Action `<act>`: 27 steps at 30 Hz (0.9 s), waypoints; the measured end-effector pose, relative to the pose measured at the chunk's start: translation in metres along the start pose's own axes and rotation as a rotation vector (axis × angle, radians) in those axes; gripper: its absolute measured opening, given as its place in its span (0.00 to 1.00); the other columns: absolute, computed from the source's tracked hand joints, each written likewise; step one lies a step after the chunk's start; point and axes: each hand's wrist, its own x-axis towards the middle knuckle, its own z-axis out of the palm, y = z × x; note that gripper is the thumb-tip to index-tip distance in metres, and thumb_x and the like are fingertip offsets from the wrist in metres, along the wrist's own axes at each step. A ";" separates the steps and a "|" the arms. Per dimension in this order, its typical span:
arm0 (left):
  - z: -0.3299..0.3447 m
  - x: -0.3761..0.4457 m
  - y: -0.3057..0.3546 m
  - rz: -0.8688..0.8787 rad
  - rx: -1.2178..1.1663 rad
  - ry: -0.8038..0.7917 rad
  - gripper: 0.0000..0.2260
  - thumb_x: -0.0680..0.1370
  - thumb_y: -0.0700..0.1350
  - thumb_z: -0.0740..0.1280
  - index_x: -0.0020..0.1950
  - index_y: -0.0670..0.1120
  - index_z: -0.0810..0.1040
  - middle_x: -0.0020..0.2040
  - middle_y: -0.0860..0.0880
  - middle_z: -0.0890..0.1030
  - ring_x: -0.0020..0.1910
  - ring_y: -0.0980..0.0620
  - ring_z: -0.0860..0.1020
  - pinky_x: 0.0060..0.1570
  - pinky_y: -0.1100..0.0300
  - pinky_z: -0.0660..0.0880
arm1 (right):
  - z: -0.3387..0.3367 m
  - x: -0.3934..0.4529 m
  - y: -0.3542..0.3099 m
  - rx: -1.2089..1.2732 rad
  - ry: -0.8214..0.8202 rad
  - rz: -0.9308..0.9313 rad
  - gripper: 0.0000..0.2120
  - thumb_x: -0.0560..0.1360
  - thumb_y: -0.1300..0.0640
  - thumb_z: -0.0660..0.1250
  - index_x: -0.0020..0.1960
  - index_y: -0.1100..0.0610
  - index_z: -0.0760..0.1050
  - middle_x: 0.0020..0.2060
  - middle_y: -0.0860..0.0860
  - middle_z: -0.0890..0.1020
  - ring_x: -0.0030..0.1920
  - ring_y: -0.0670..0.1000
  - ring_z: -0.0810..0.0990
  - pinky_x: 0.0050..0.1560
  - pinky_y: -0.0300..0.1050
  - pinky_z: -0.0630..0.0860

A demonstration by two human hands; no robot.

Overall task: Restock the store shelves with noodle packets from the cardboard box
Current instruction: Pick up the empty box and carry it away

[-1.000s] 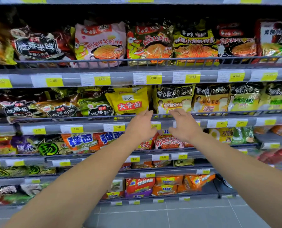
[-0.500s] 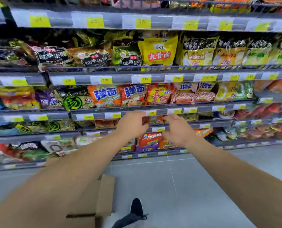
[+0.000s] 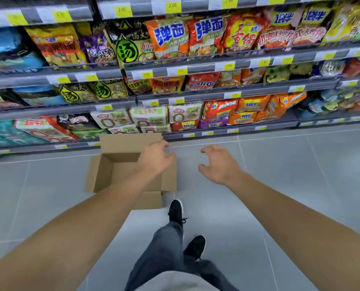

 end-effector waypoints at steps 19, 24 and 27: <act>0.033 -0.013 -0.338 -0.363 -0.196 -0.192 0.19 0.76 0.48 0.66 0.66 0.45 0.75 0.64 0.47 0.78 0.62 0.47 0.76 0.57 0.63 0.68 | 0.243 0.070 -0.142 0.099 -0.255 0.219 0.25 0.76 0.52 0.64 0.72 0.54 0.67 0.69 0.51 0.69 0.64 0.55 0.72 0.61 0.46 0.72; 0.080 0.013 -0.397 -0.472 -0.236 -0.242 0.18 0.76 0.48 0.67 0.64 0.43 0.76 0.65 0.48 0.78 0.63 0.47 0.75 0.58 0.61 0.68 | 0.302 0.123 -0.136 0.098 -0.304 0.294 0.25 0.75 0.52 0.65 0.71 0.53 0.68 0.68 0.51 0.70 0.62 0.55 0.74 0.60 0.47 0.73; 0.124 0.036 -0.429 -0.567 -0.284 -0.241 0.16 0.75 0.50 0.68 0.61 0.45 0.77 0.61 0.49 0.79 0.58 0.47 0.76 0.54 0.60 0.71 | 0.348 0.164 -0.119 0.101 -0.323 0.337 0.24 0.75 0.53 0.65 0.70 0.54 0.69 0.68 0.52 0.70 0.63 0.54 0.73 0.58 0.45 0.72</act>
